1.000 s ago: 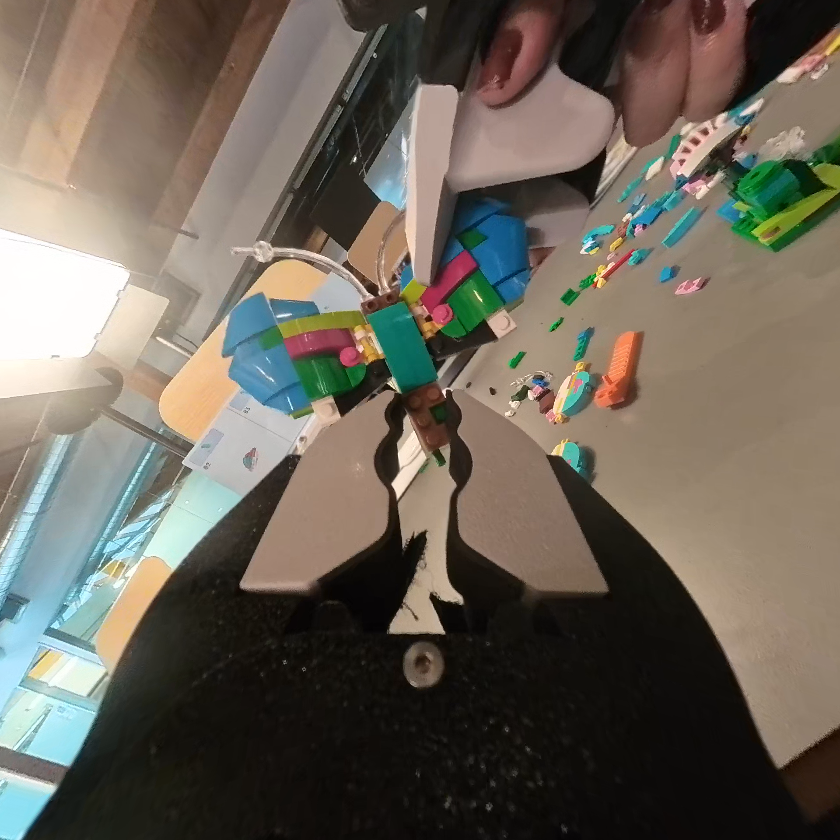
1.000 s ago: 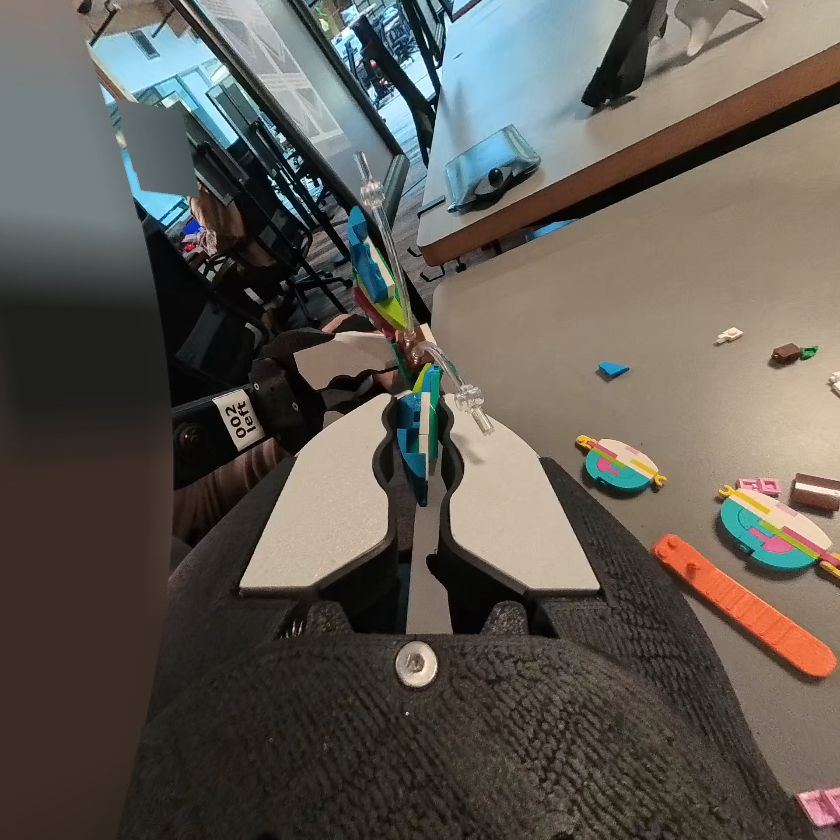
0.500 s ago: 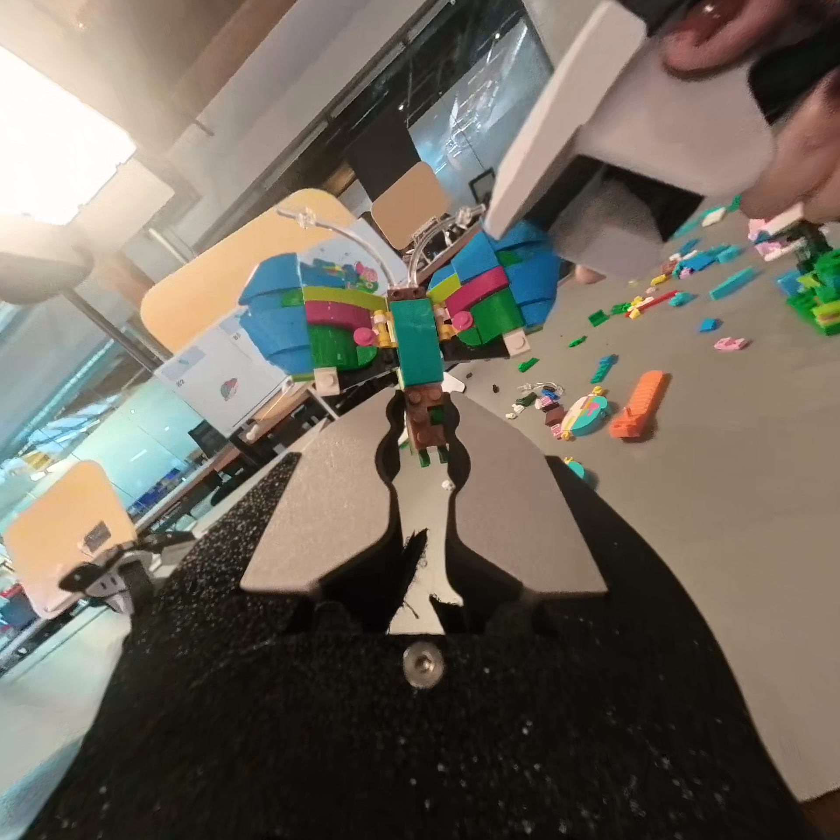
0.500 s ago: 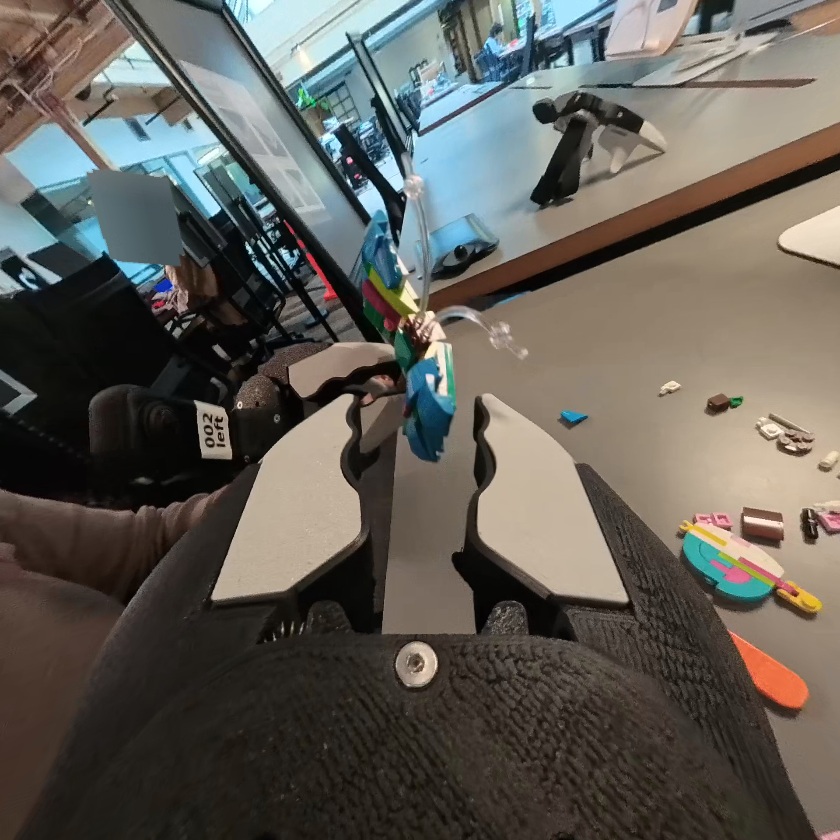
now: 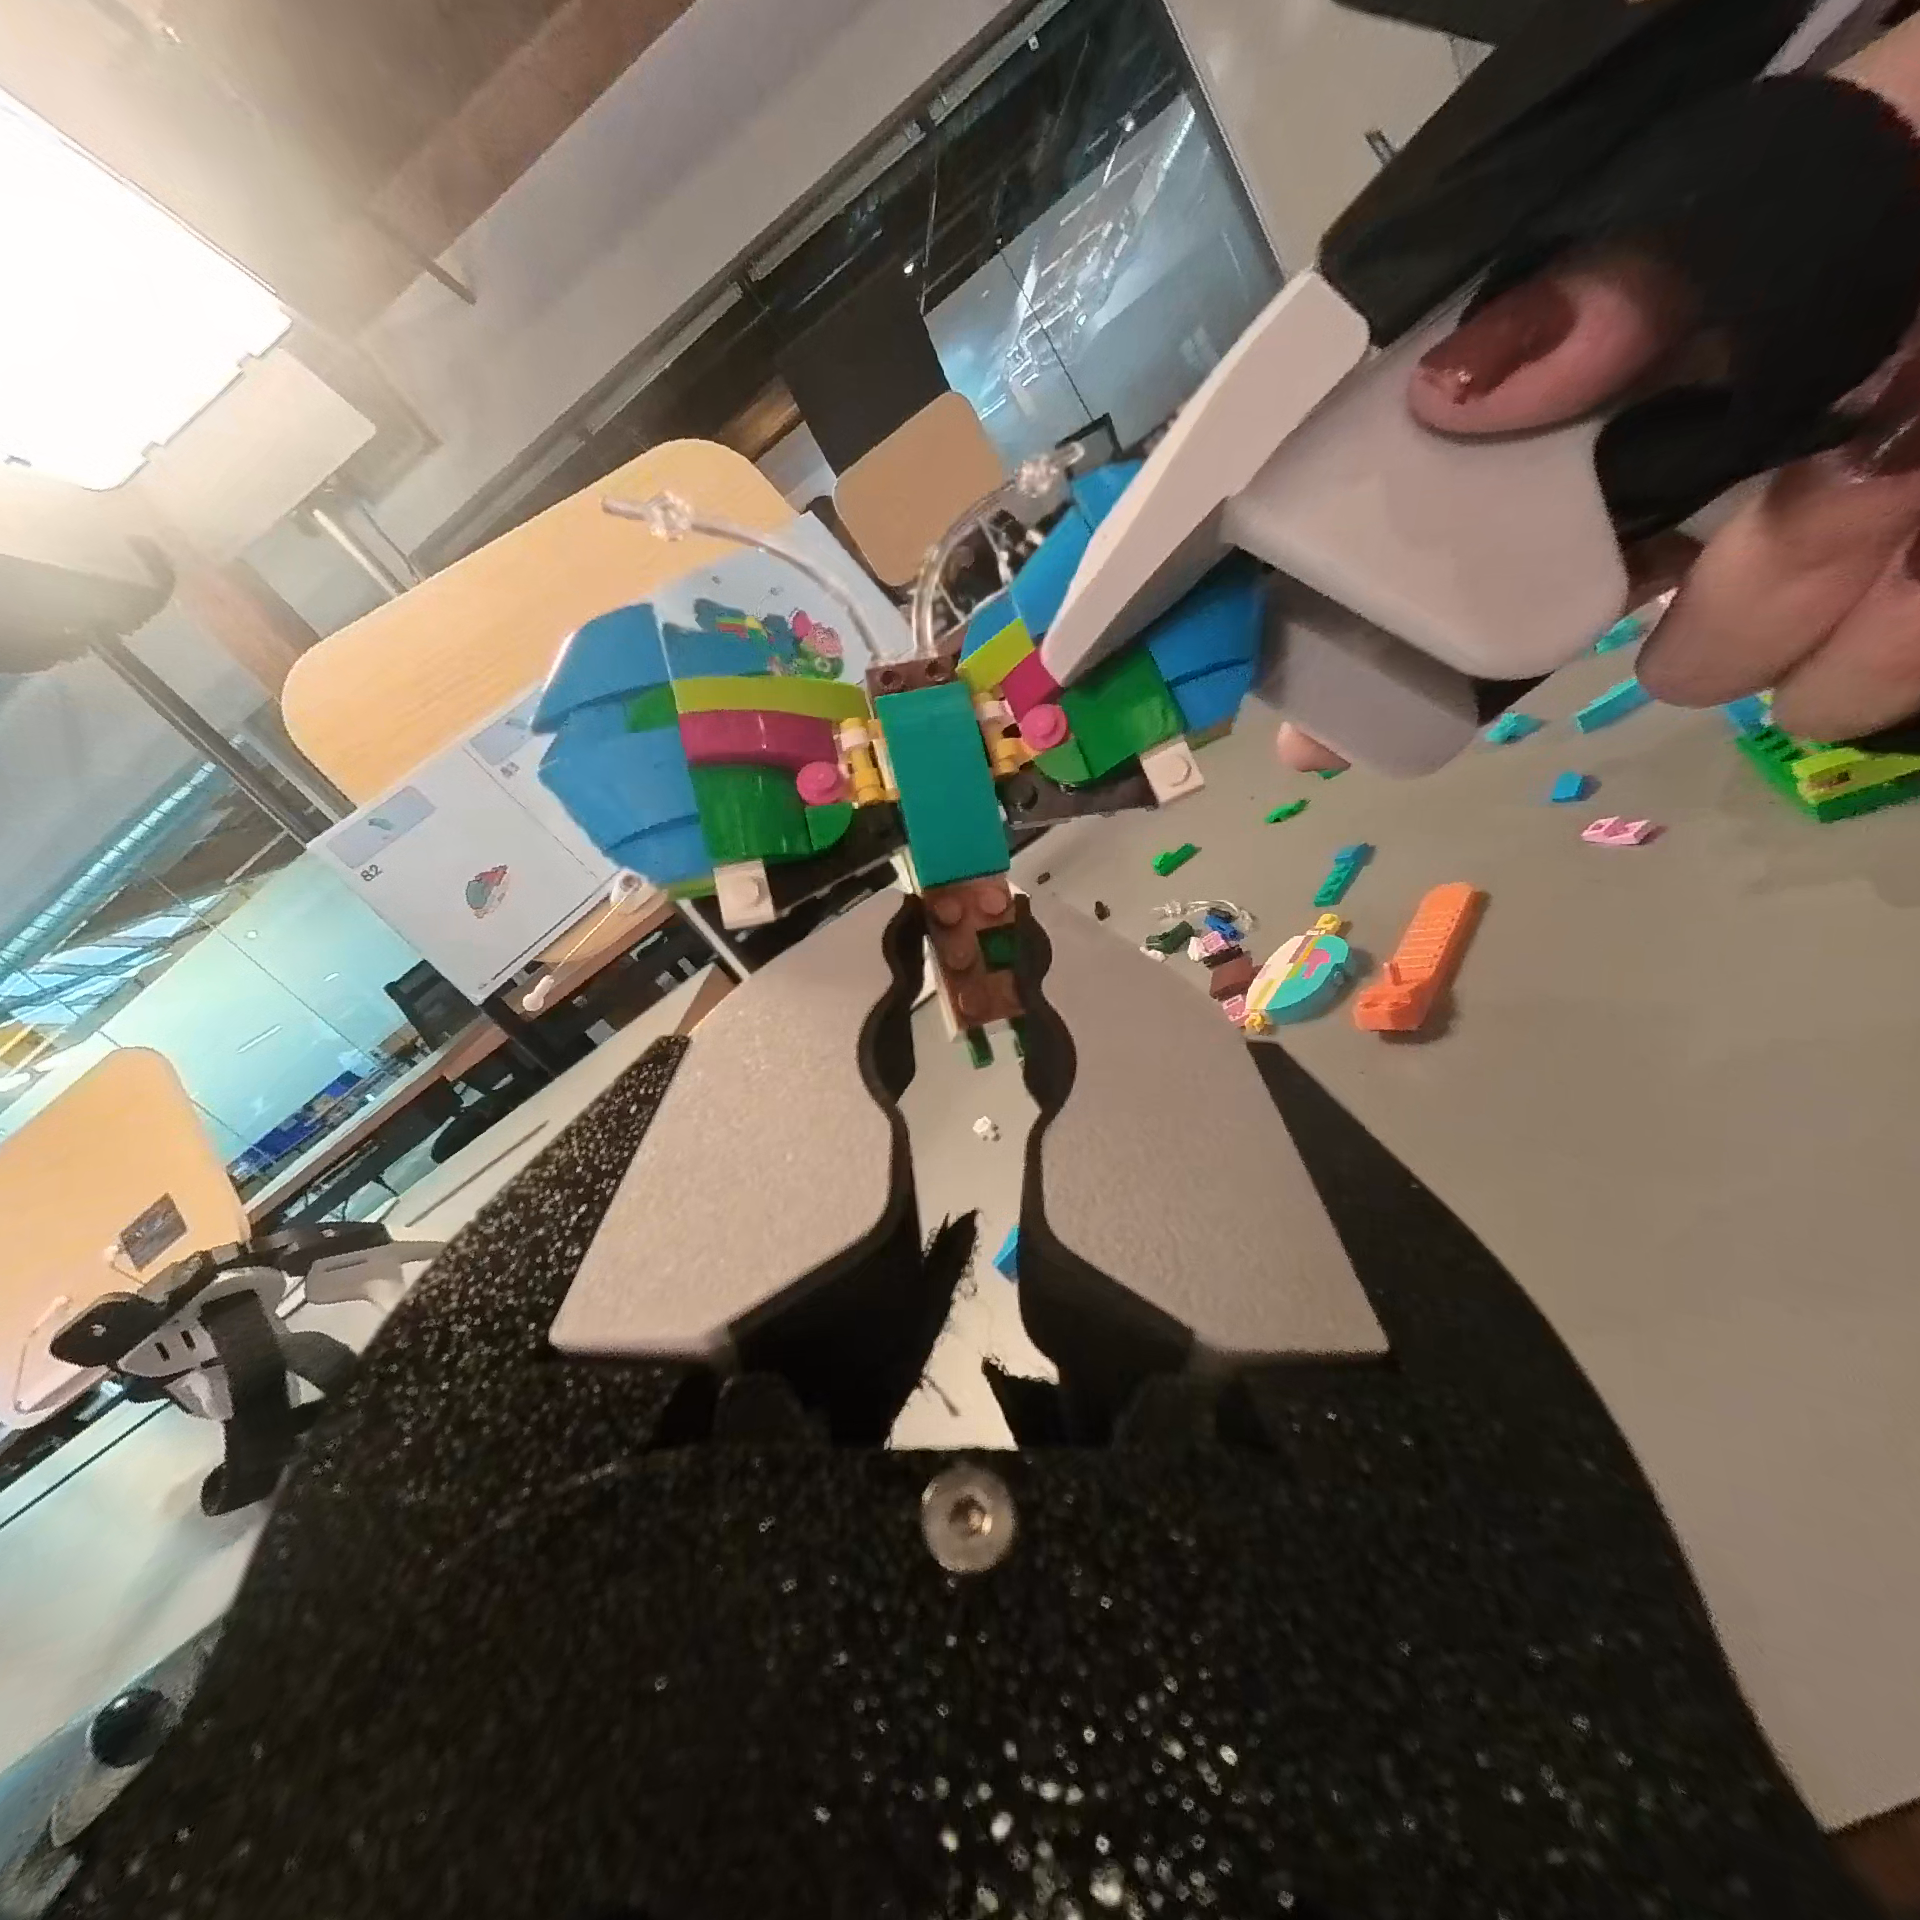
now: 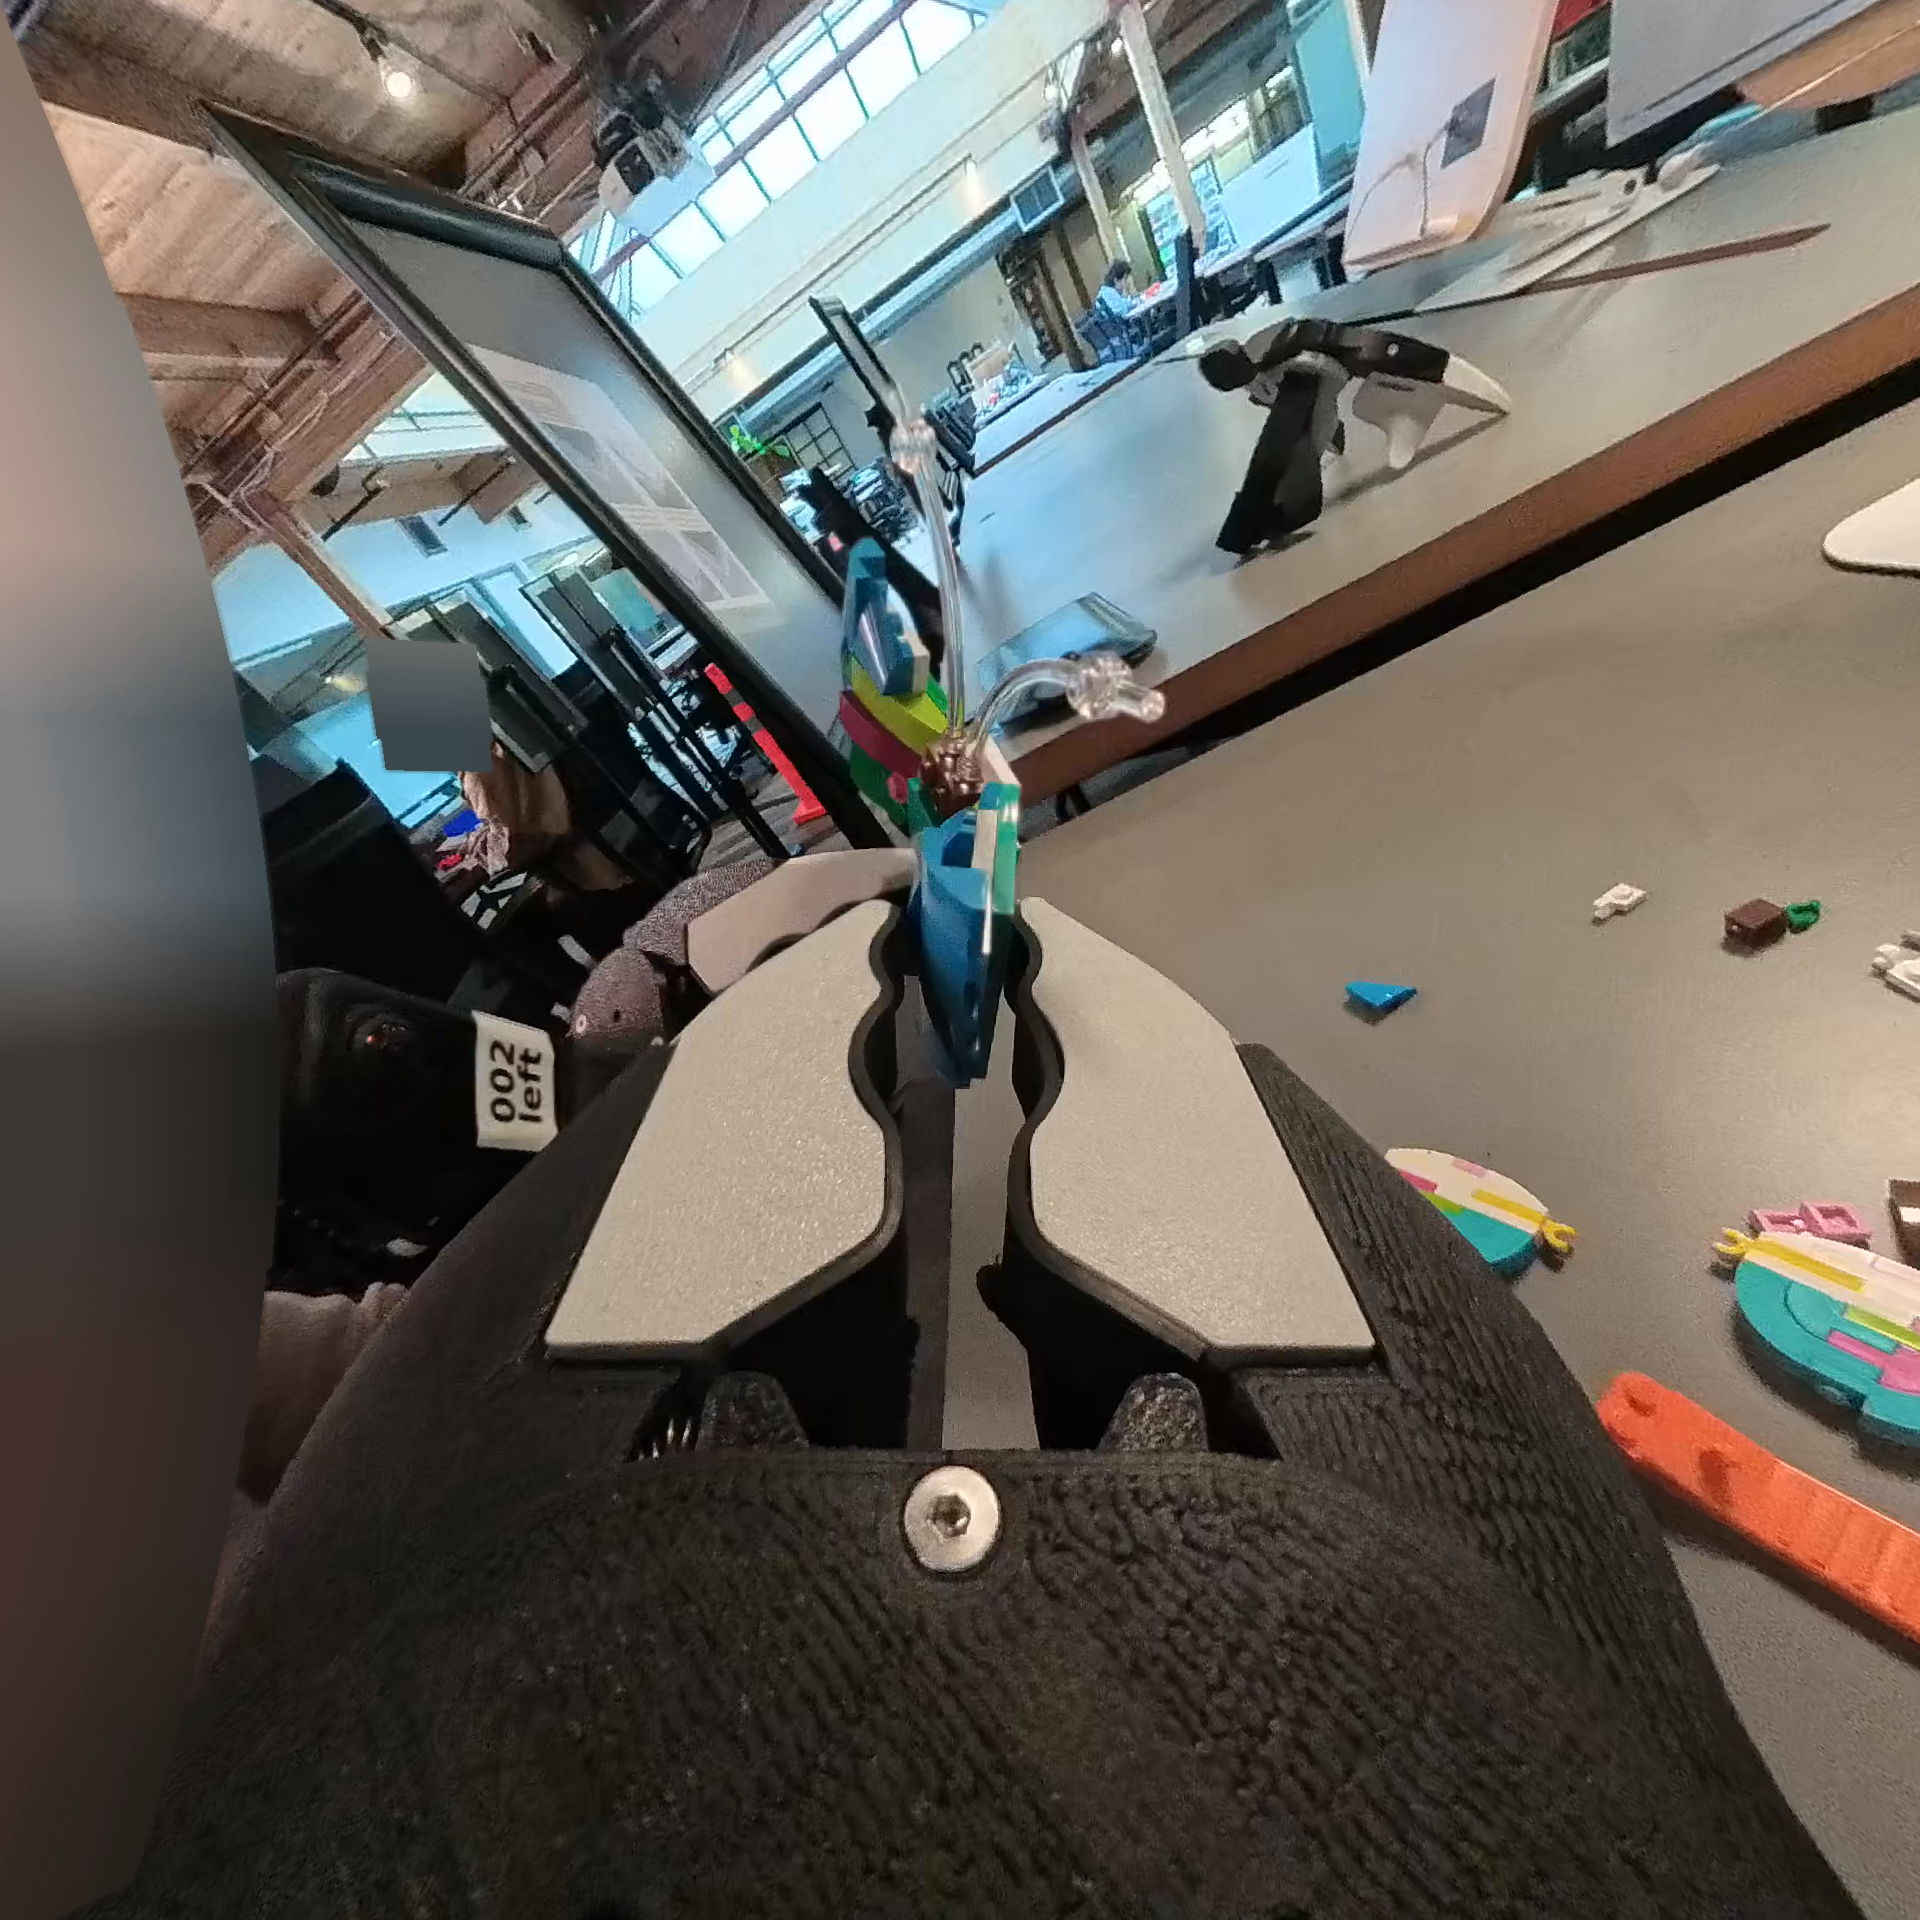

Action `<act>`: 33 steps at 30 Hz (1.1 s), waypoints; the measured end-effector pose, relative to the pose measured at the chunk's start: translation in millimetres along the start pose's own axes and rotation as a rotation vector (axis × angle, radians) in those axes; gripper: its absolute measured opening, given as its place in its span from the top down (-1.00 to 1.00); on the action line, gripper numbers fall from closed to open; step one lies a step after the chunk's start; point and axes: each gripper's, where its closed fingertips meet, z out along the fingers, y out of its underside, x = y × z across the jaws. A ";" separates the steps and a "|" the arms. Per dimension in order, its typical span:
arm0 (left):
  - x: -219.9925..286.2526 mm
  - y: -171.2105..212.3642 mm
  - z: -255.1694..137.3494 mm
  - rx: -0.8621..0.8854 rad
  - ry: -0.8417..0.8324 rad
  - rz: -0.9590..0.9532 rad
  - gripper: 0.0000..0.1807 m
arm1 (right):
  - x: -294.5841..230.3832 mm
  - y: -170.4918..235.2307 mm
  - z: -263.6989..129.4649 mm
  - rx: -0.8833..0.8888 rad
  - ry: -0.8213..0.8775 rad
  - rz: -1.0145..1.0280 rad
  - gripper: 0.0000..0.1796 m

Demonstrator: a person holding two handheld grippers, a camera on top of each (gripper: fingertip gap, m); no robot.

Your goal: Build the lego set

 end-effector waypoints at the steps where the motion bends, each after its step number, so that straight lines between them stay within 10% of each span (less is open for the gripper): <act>1: 0.3 -0.3 -0.1 0.001 0.002 -0.001 0.82 | -0.6 -0.4 0.0 0.004 -0.001 0.002 0.82; 33: 17.6 -2.0 2.2 -0.010 0.033 0.109 0.88 | 16.7 -4.4 -2.2 0.017 0.081 0.029 0.82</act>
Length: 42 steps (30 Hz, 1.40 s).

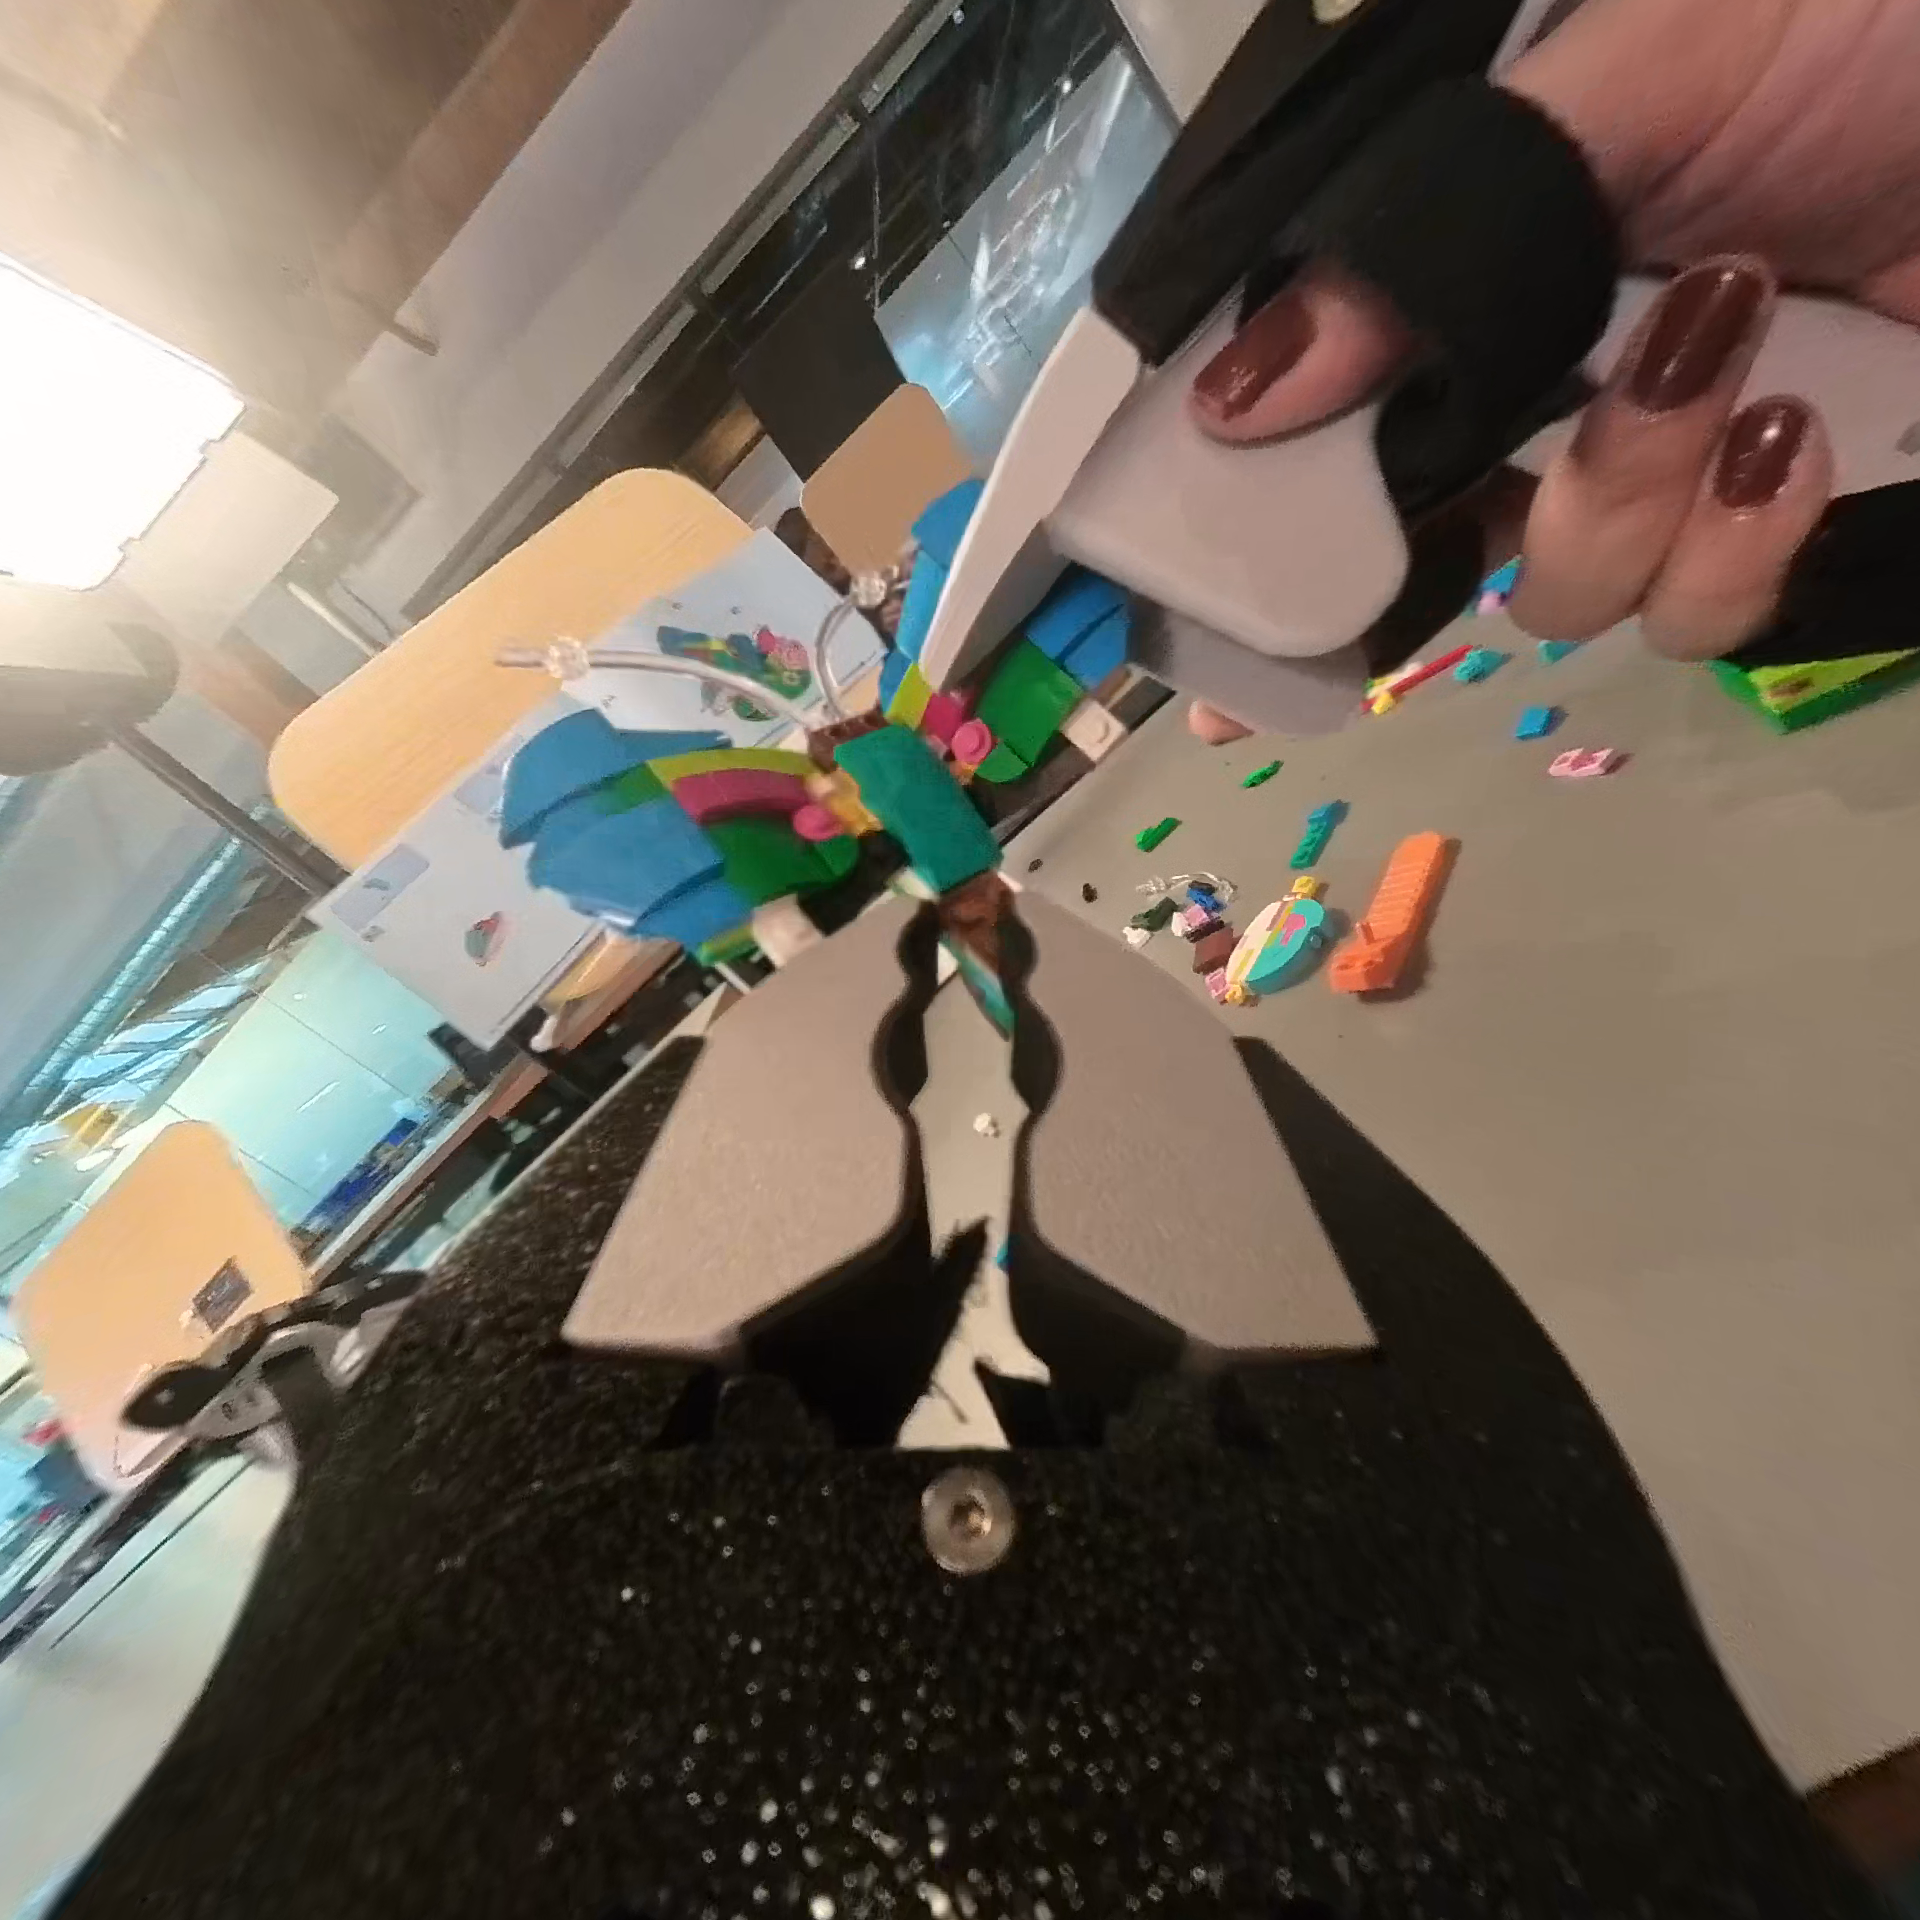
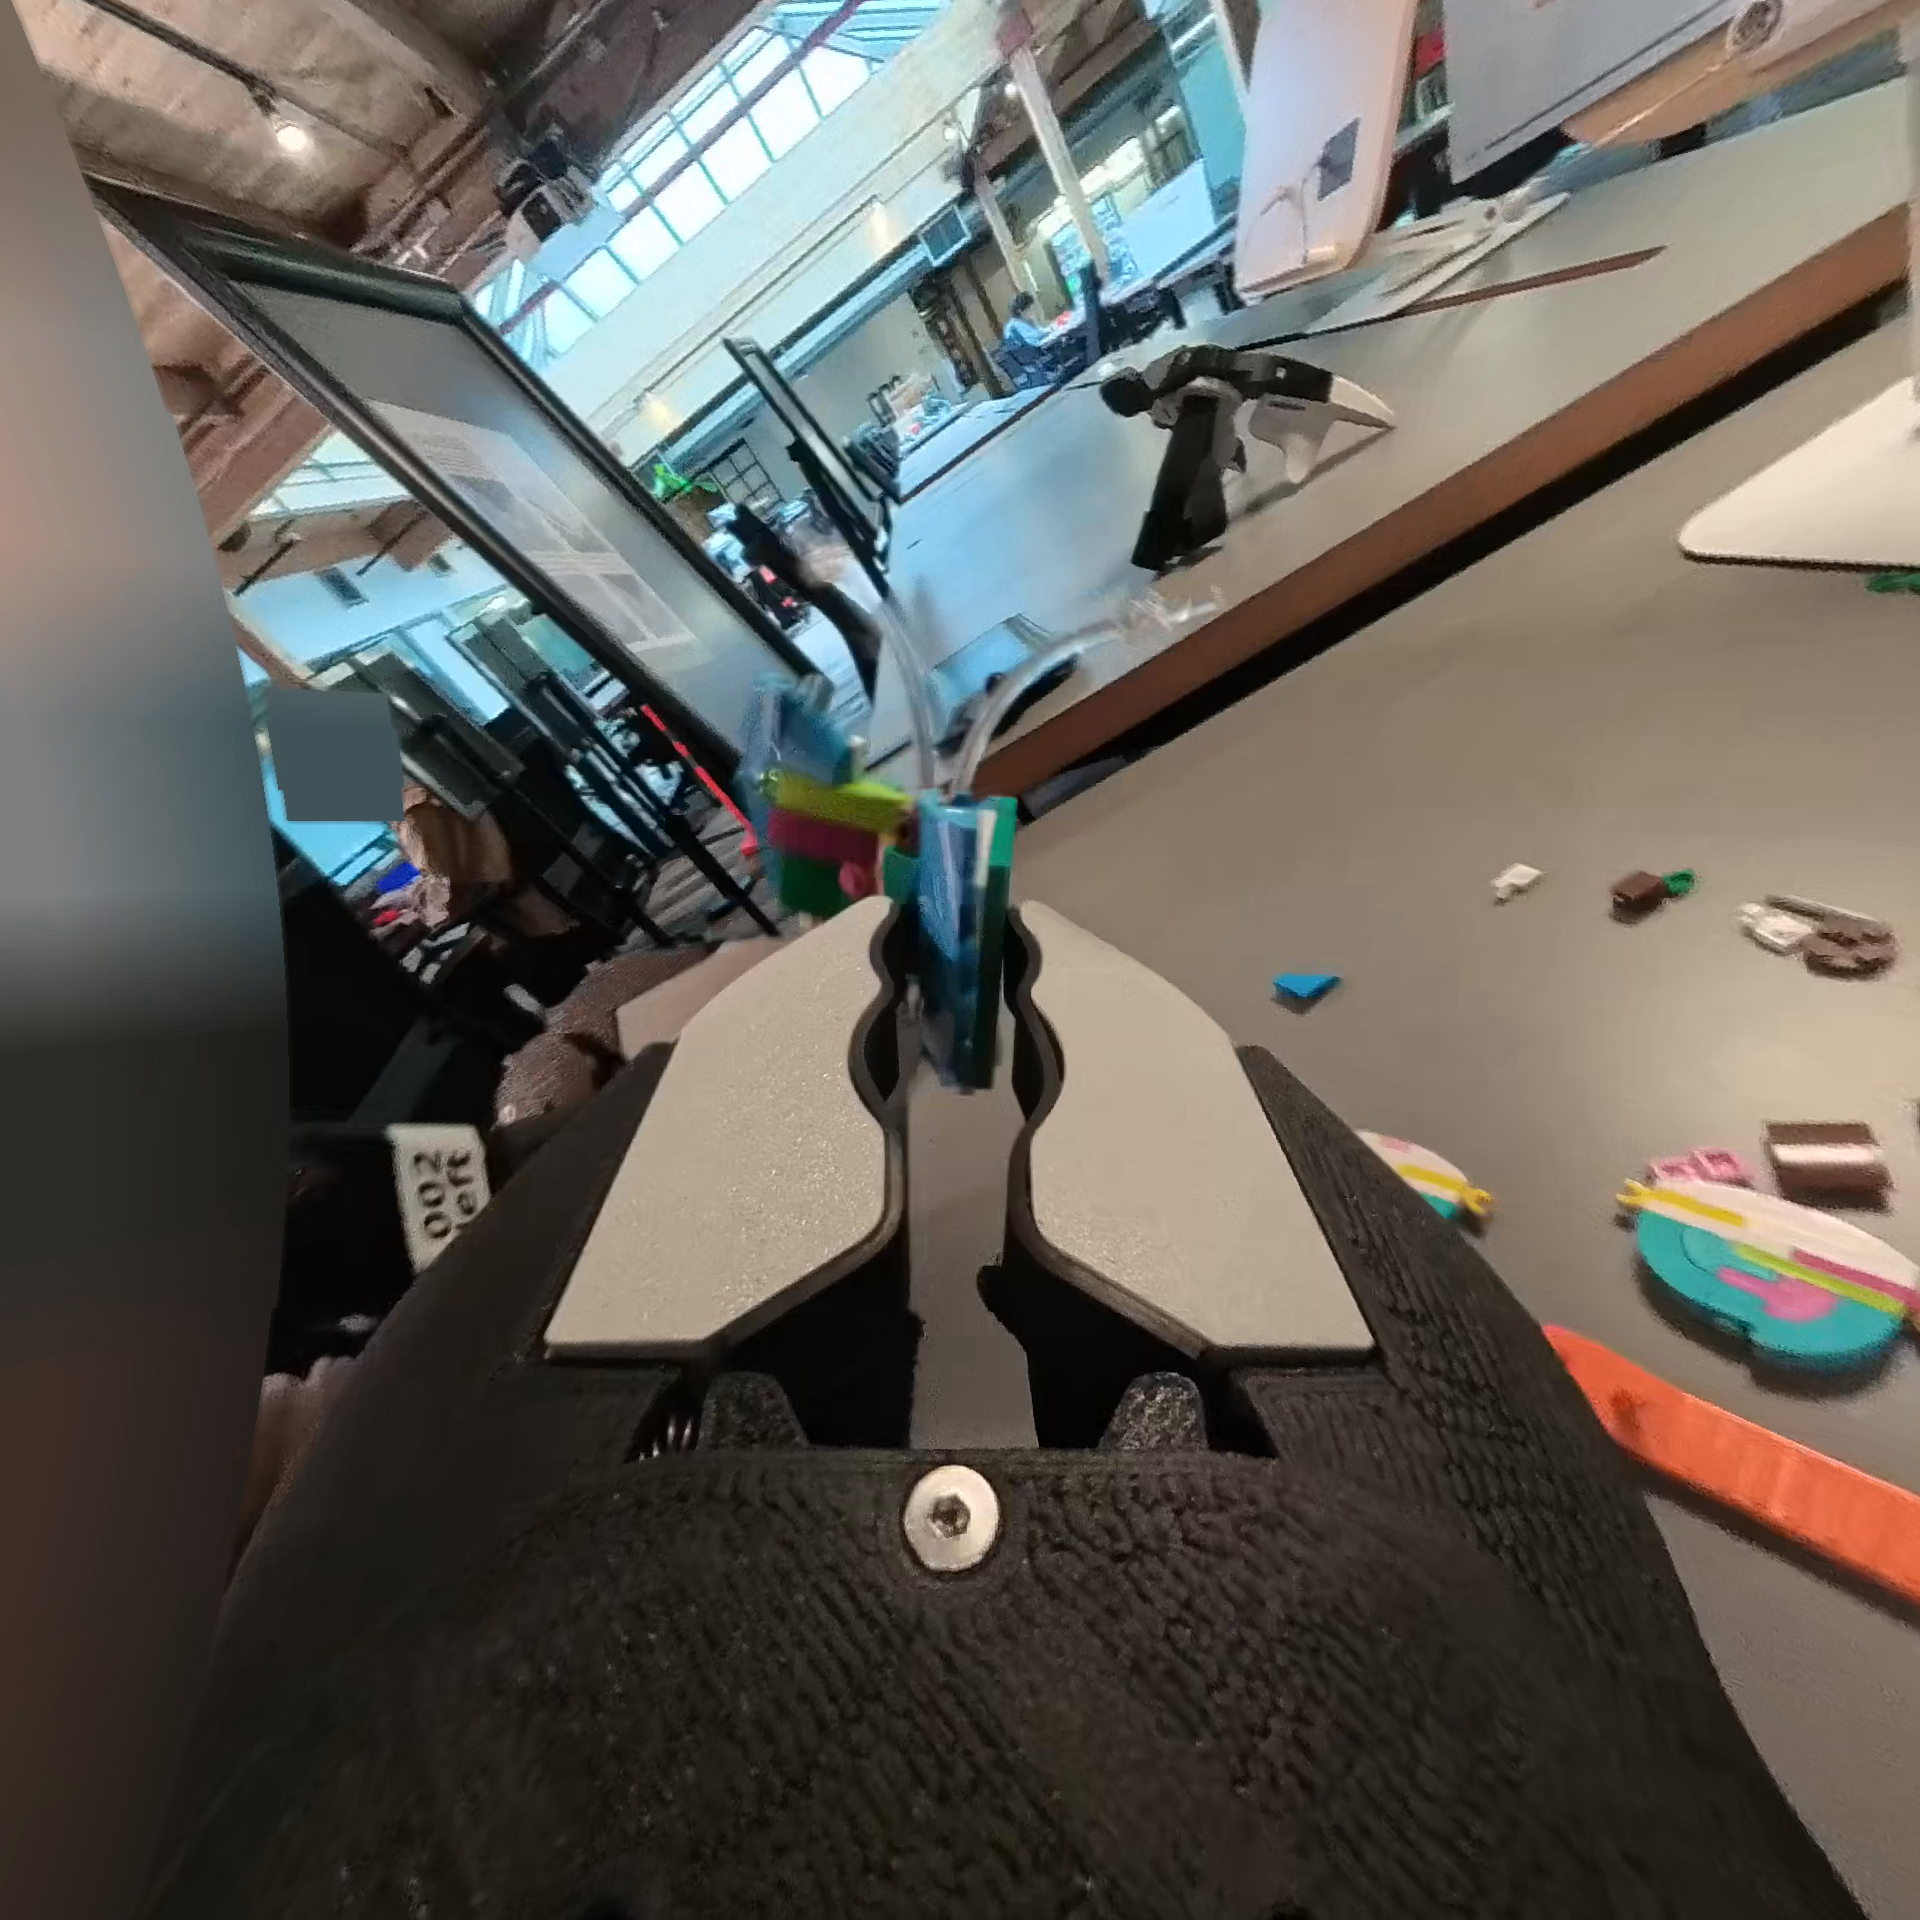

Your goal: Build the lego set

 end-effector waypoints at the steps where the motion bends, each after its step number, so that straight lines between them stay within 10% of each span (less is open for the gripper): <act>1: 11.1 -6.4 -0.2 0.033 0.051 0.037 1.00 | -1.1 4.6 2.7 -0.024 -0.005 -0.006 0.82; 20: 5.2 23.2 -4.5 -0.056 0.137 -0.248 0.99 | 61.9 56.5 15.6 -0.193 0.178 0.167 0.83; 36: -8.8 112.2 -8.4 -0.499 0.108 -0.502 0.53 | 63.6 84.5 65.1 -0.364 0.188 0.320 0.80; 42: -5.0 128.6 -11.8 -0.576 0.131 -0.555 0.37 | 63.6 81.2 60.7 -0.372 0.275 0.128 0.47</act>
